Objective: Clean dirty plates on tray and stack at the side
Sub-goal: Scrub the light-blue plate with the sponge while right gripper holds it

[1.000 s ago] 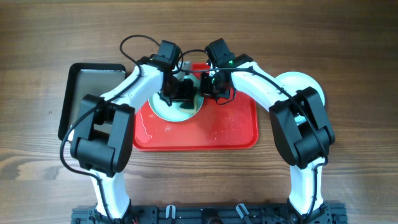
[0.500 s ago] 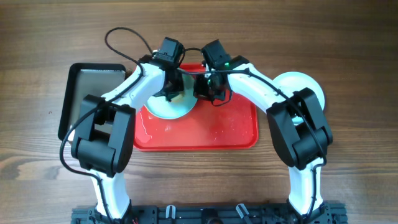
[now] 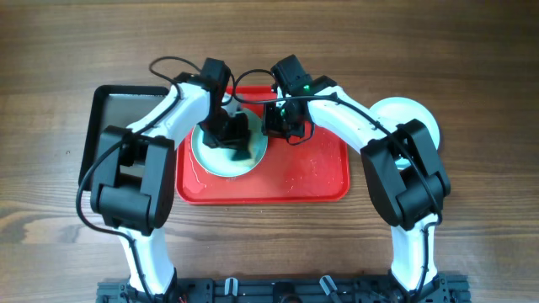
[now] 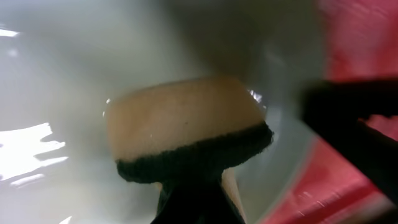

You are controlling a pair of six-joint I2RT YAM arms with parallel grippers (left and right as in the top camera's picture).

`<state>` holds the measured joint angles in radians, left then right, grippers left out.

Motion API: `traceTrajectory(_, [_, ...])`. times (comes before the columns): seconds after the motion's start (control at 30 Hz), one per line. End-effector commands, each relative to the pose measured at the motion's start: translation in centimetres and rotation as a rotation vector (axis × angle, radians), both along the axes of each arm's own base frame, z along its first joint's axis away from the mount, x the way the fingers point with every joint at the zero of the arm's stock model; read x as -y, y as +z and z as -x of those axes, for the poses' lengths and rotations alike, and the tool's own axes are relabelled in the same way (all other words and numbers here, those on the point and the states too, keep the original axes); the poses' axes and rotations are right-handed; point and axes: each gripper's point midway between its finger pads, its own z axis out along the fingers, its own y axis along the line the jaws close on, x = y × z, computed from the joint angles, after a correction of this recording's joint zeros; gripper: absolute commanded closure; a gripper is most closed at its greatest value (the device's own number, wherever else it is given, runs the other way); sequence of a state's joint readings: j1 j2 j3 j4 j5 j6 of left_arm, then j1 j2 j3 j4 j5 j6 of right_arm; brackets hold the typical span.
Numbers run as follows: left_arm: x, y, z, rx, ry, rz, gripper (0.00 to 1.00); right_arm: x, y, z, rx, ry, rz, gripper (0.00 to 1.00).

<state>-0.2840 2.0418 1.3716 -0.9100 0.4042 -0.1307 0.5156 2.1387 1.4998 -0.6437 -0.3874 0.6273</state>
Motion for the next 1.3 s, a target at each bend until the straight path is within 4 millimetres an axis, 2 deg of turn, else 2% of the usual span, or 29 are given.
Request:
traceTrajectory(0.0, [4.2, 0.1, 1.4, -0.029, -0.106, 0.245, 0.96, 0.8, -0.9, -0.3, 0.003, -0.019, 0.038, 0.96])
traceTrajectory(0.07, [4.2, -0.2, -0.3, 0.040, -0.092, 0.228, 0.96, 0.8, -0.9, -0.3, 0.003, -0.019, 0.038, 0.95])
traceTrajectory(0.13, [3.1, -1.1, -2.2, 0.096, -0.017, 0.129, 0.96, 0.8, -0.9, -0.3, 0.003, -0.019, 0.038, 0.96])
traceTrajectory(0.27, [-0.9, -2.5, -5.7, 0.200, 0.181, -0.130, 0.96, 0.7, -0.9, -0.4, 0.005, -0.019, 0.037, 0.96])
traceTrajectory(0.33, [-3.8, -2.9, -6.7, 0.246, 0.283, -0.294, 0.96, 0.7, -0.9, -0.4, 0.005, -0.019, 0.037, 0.96])
traceTrajectory(0.47, [-8.1, -2.5, -6.6, 0.288, 0.357, -0.532, 0.96, 0.8, -0.9, -0.4, 0.005, -0.019, 0.038, 0.96])
traceTrajectory(0.6, [-9.9, -1.6, -5.6, 0.274, 0.366, -0.633, 0.96, 0.7, -0.9, -0.4, 0.006, -0.020, 0.037, 0.95])
traceTrajectory(0.7, [-10.2, -0.9, -4.6, 0.229, 0.352, -0.655, 0.96, 0.7, -0.9, -0.4, 0.009, -0.019, 0.035, 0.96])
traceTrajectory(0.8, [-9.6, -0.6, -2.7, 0.130, 0.318, -0.629, 0.96, 0.7, -0.9, -0.4, 0.009, -0.019, 0.036, 0.96])
traceTrajectory(0.87, [-8.1, -0.8, -1.3, 0.057, 0.253, -0.548, 0.96, 0.7, -0.9, -0.4, 0.009, -0.019, 0.035, 0.96])
traceTrajectory(0.93, [-4.6, -0.9, 0.2, -0.019, 0.105, -0.334, 0.96, 0.7, -0.9, -0.4, 0.009, -0.019, 0.035, 0.96])
traceTrajectory(1.03, [0.5, 0.4, 1.4, -0.056, -0.054, -0.009, 0.96, 0.7, -0.9, -0.4, 0.007, -0.015, 0.032, 0.96])
traceTrajectory(1.1, [1.6, 0.8, 0.8, -0.024, -0.075, 0.057, 0.96, 0.6, -0.9, -0.2, -0.002, -0.012, 0.029, 0.96])
traceTrajectory(1.27, [2.4, 0.8, -3.6, 0.150, -0.036, 0.077, 0.96, 0.4, -0.8, 0.7, -0.041, 0.006, 0.008, 0.96])
